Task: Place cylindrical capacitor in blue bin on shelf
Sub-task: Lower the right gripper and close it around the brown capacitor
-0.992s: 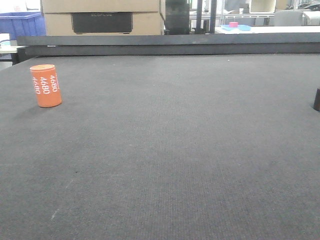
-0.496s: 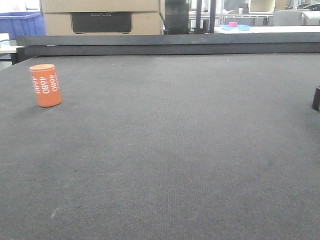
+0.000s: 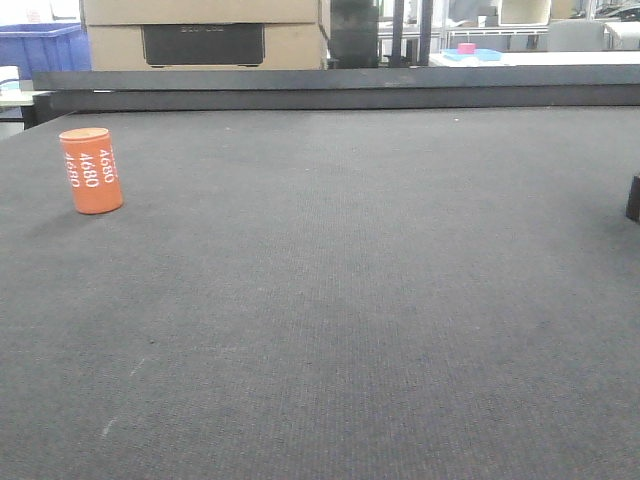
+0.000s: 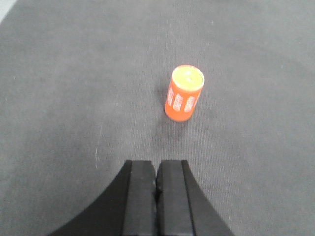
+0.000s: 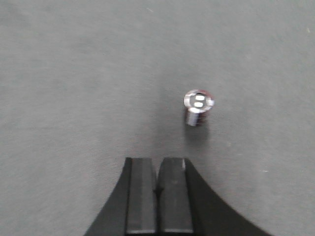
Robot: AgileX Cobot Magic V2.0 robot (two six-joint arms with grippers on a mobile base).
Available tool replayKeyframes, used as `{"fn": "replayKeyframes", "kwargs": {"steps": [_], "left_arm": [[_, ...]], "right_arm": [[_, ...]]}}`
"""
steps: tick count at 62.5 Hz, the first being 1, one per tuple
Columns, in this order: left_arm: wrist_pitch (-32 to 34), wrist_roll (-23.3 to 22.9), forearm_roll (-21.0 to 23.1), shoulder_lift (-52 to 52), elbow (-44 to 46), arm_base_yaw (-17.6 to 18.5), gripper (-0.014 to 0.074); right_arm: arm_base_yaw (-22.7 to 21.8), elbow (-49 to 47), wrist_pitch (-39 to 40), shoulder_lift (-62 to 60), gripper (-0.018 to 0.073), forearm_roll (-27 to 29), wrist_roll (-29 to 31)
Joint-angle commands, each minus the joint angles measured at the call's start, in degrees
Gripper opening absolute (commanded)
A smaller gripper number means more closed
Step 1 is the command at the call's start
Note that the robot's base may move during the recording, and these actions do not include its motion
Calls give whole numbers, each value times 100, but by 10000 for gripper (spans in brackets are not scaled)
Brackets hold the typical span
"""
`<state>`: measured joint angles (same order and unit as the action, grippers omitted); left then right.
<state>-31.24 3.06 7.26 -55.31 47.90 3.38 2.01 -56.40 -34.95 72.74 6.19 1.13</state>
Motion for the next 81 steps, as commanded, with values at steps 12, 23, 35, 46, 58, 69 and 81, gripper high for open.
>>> {"fn": "replayKeyframes", "kwargs": {"steps": [12,23,35,46,58,69,81], "left_arm": [[-86,-27,175,4,39,-24,-111],[-86,-27,175,4,39,-24,-111],[-86,-27,292,4,39,-24,-111],[-86,-27,426,4,39,-24,-111],[-236,-27,424,4,39,-24,-111],[-236,-27,424,4,39,-24,-111],[-236,-27,424,4,39,-24,-111]], "right_arm": [[-364,-1891,-1287,1613,-164,-39,-10],[-352,-3024,-1869,2584,-157,-117,-10],[-352,-3887,-2828,3574,70,-261,-10],[-352,-4019,-3015,4071,288,-261,-10],[-352,-4019,-2759,4189,374,-261,-10],[-362,-4019,-2438,4262,370,-261,-10],[-362,-4019,-2513,4504,370,-239,-10]]}}
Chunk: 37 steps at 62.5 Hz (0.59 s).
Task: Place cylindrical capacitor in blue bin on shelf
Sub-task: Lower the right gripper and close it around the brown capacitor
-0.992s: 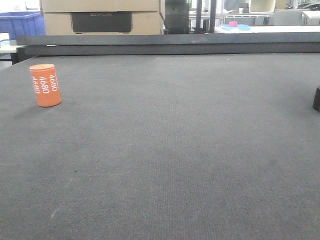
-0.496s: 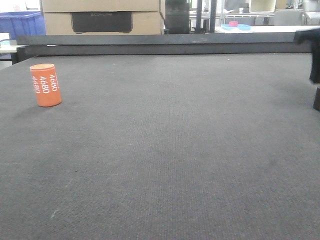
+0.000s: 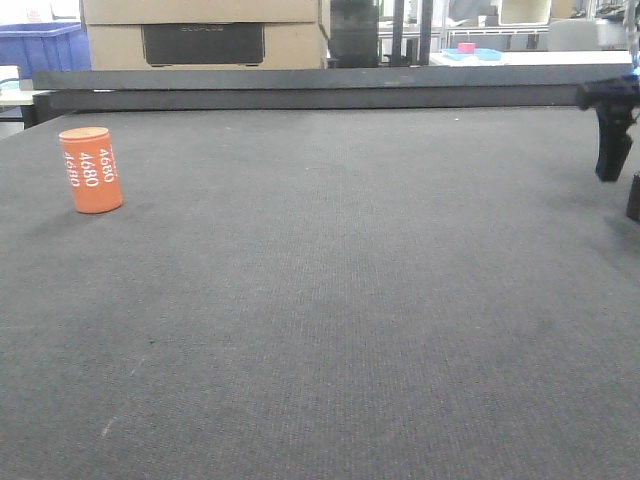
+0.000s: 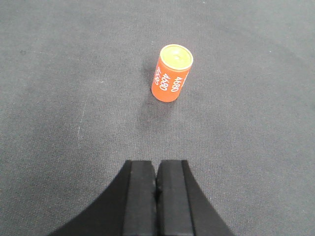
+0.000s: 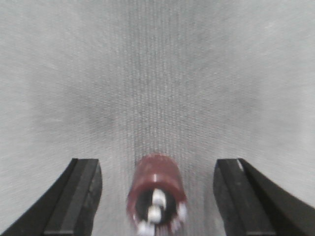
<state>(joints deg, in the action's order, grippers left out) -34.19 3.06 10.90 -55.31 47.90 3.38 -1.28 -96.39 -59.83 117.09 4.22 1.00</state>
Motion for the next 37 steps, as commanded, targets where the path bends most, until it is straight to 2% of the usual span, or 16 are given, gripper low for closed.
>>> {"fn": "replayKeyframes", "kwargs": {"steps": [1,28,32,37], "left_arm": [[58,-27,59,4,39,-24,-111],[44,-27,59,4,39,-24,-111],[20,-27,59,4,39,-24,-111],[-17,-27,-4,-75,111,-24,-104]], "right_arm": [[-32,-20,-49,87,370,-42,3],[-32,-20,-185,217,363,-42,3],[-32,-20,-185,217,302,-42,3],[-32,-20,-172,217,116,-42,3]]}}
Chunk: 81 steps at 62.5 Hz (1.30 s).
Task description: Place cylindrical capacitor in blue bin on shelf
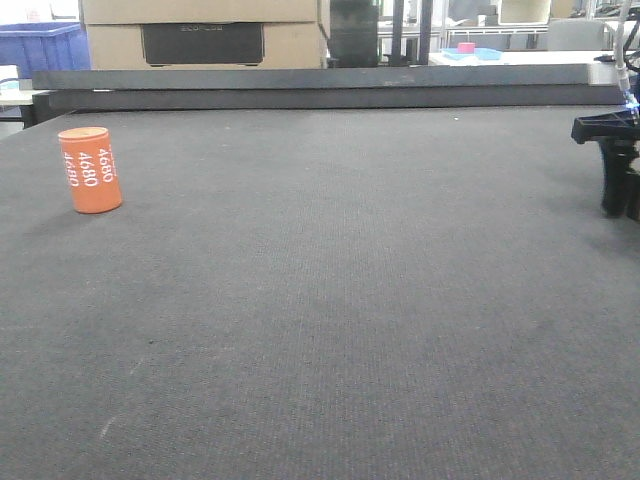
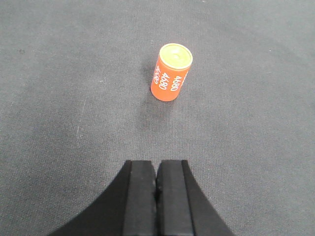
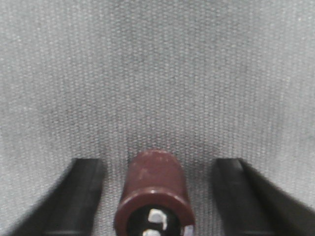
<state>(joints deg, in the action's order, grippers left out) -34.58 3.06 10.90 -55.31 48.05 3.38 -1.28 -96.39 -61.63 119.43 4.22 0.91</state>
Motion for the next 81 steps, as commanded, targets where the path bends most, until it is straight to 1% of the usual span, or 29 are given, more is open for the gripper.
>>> {"fn": "replayKeyframes", "kwargs": {"steps": [1,2,4,6,9,16,20,28,36,40,47,63,69,81], "left_arm": [[-18,-27,-32,-123,146,-24,-93],[-47,-27,-59,-160,188,-24,-83],[-92,-27,-75,-247,313,-24,-57],[-159,-27,-99,-372,464,-24,-14],[-227,-15,-99,-543,674,-24,58],[-398,-14,-110,-1128,1320,-24,235],[-486,-3,-110,-1512,1671,-11,300],[-806,-4,-175,-2303,2505,179,391],[-1033,-4,-440,-3223,3335,447,452],[-1118,-4,-548,-3550,3695,542,478],[-1333,-4,-566,-4158,4293,608,508],[-2063,-4,-656,-5166,5389,622,511],[-2234,-4,-656,-5431,5586,622,511],[-2249,-4,-656,-5782,5607,650,511]], "right_arm": [[-32,-20,9,-16,86,-42,12],[-32,-20,9,-16,41,-42,12],[-32,-20,9,-16,-18,-42,12],[-32,-20,9,-16,-90,-42,12],[-32,-20,9,-16,-170,-42,12],[-32,-20,9,-16,-162,-42,12],[-32,-20,9,-16,-162,-42,12],[-32,-20,-13,-16,-162,-42,12],[-32,-20,-24,-16,-162,-42,12],[-32,-20,-34,-16,-162,-42,12],[-32,-20,-34,-16,-162,-42,12],[-32,-20,-32,-16,-162,20,12],[-32,-20,-32,-6,-162,19,12],[-32,-20,-32,-6,-162,19,12]]}}
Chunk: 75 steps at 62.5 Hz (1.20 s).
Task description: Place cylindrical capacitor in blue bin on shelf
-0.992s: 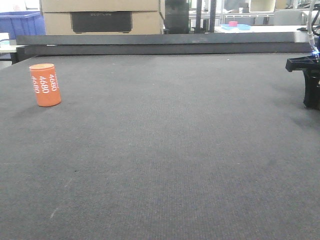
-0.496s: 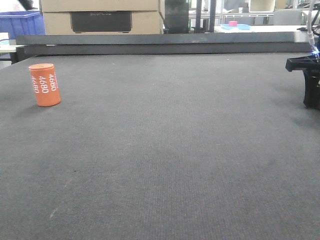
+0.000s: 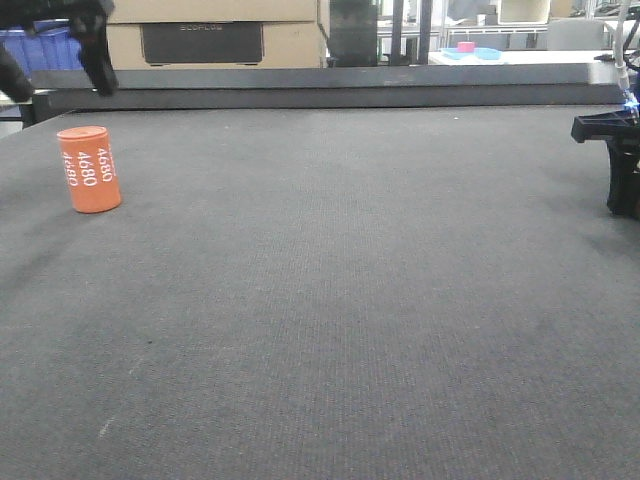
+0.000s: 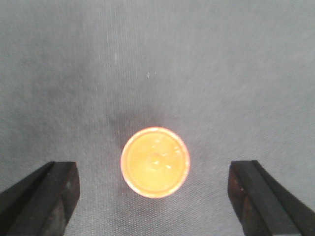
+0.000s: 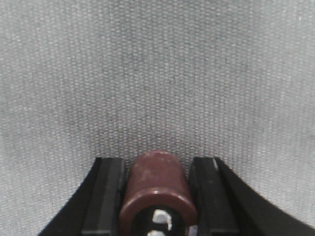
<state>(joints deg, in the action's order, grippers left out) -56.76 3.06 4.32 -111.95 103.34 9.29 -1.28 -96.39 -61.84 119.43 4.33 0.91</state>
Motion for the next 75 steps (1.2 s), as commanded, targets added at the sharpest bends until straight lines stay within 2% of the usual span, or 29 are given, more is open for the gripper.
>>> {"fn": "replayKeyframes", "kwargs": {"steps": [1,37,44,47,55,64,68,75], "left_arm": [[-32,-4,2,-139,77,70,511],[253,-4,-118,-718,77,83,507],[327,-4,-118,-718,77,83,470],[327,-4,-118,-718,77,83,437],[305,-4,-105,-718,77,83,277],[305,-4,-105,-718,77,83,46],[251,-4,-92,-718,77,83,-97],[117,-4,-47,-668,77,83,-111]], "right_arm": [[-32,-20,-12,-6,-162,8,12],[-32,-20,-53,-7,-162,19,12],[-32,-20,-51,-7,-162,30,12],[-32,-20,-51,-7,-162,42,12],[-32,-20,-37,-7,-162,44,12],[-32,-20,13,-7,-162,44,12],[-32,-20,12,-30,-163,44,12],[-22,-20,50,-201,-163,44,12]]}}
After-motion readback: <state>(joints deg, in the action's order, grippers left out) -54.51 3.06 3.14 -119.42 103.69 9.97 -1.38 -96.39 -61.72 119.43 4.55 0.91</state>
